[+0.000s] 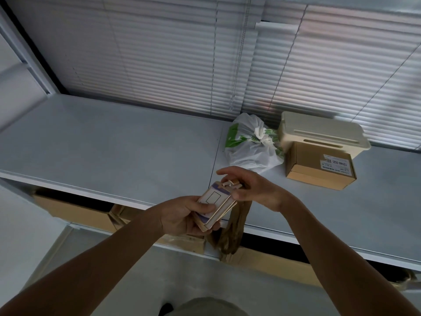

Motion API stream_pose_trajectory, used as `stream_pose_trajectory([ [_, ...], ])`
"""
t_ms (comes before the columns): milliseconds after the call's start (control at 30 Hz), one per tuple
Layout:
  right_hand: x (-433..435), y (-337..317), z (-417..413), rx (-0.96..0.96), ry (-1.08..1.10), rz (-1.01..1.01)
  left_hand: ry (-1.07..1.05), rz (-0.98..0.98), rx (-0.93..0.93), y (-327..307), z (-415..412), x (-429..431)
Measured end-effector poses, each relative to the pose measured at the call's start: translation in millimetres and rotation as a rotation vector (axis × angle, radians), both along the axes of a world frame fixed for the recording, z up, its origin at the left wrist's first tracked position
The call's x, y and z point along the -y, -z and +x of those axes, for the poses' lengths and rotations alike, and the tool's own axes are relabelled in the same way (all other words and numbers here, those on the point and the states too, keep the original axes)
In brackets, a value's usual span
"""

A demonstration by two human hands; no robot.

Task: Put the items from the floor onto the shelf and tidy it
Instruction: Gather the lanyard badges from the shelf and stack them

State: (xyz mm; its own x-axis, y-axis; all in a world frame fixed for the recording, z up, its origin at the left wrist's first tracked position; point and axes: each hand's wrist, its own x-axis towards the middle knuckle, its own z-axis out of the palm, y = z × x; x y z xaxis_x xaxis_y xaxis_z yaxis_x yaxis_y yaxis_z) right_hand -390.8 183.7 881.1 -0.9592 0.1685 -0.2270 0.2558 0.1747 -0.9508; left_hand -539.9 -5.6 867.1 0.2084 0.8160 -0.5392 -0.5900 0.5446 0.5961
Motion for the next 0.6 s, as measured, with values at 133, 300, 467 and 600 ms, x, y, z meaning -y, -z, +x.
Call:
stream_pose_trajectory([
  [133, -7, 8, 5, -0.056, 0.003, -0.041, -0.047, 0.007, 0.088, -1, 1, -1],
  [300, -5, 14, 2, -0.098, 0.101, -0.079, 0.027, 0.056, 0.002, -6, -3, -6],
  [467, -12, 9, -2, -0.05, 0.057, -0.086, 0.016, 0.031, 0.045, -8, -8, -13],
  [600, -18, 3, -9, -0.058, 0.052, -0.084, -0.062, -0.019, 0.097, -20, -13, -18],
])
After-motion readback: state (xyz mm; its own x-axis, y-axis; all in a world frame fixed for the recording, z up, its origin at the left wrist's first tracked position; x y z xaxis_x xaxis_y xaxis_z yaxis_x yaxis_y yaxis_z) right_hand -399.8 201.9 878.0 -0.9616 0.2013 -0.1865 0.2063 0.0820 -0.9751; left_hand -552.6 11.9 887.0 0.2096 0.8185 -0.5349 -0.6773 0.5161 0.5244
